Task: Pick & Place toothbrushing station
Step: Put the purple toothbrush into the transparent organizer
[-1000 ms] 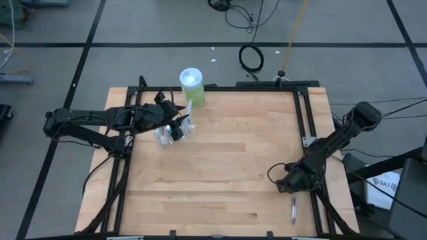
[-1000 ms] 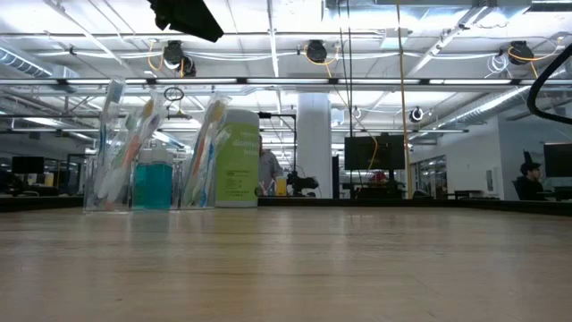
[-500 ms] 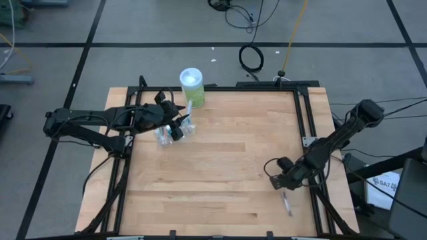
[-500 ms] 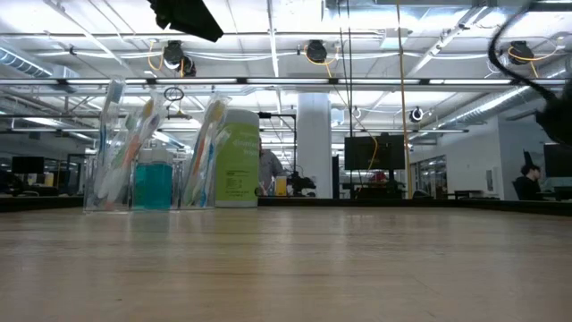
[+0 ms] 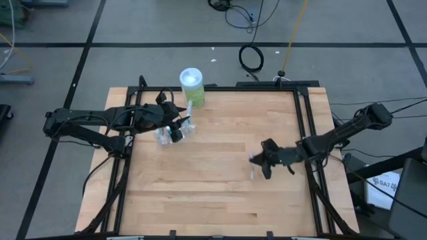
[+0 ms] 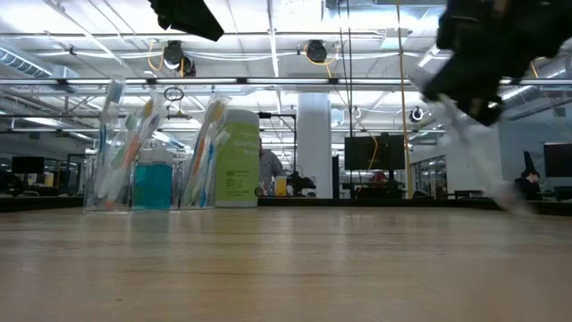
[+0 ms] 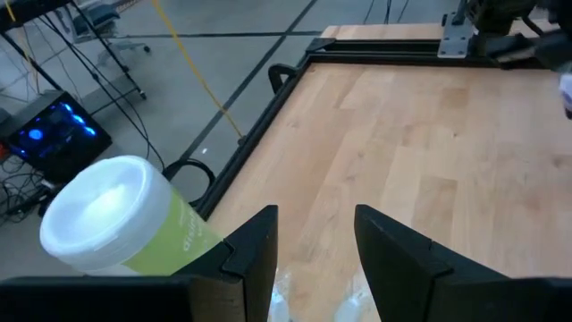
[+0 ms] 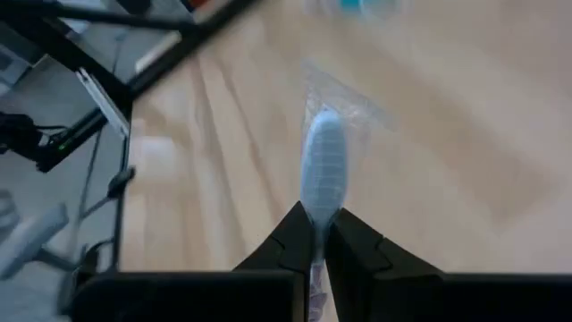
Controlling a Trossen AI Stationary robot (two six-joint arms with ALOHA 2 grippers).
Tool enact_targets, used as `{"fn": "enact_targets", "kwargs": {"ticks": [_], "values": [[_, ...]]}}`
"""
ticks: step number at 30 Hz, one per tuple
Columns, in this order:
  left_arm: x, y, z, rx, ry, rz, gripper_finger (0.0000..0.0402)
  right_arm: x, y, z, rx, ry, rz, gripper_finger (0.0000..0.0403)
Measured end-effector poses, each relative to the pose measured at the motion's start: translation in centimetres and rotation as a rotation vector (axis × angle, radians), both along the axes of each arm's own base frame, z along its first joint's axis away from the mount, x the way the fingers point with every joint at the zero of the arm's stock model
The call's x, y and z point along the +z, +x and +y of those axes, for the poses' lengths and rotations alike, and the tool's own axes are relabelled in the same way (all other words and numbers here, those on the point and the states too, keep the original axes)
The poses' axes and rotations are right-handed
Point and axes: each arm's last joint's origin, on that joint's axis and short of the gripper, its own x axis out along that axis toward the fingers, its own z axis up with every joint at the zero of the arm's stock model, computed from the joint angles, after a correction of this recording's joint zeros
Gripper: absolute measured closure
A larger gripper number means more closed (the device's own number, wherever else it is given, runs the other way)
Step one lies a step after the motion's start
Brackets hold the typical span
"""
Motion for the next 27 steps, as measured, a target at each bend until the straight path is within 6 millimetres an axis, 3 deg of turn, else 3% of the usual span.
{"fn": "enact_targets", "kwargs": {"ticks": [8,13,20,27], "values": [[0.3,-0.5,0.0,-0.007,0.015,-0.004,0.0245,2.5,2.2,-3.4,0.029,-0.415,-0.240,0.0392],[0.3,-0.4,-0.1,-0.030,-0.080,-0.045,0.0245,3.8,2.7,-5.1,0.029,-0.589,-0.353,0.0392],[-1.4,2.8,-0.5,-0.149,-0.109,-0.013,0.0245,5.3,3.2,-7.6,0.099,-0.657,-0.527,0.0392],[-3.4,8.1,-0.5,-0.223,-0.039,-0.121,0.0245,6.1,5.5,-9.3,0.202,-0.661,-0.482,0.0392]]}}
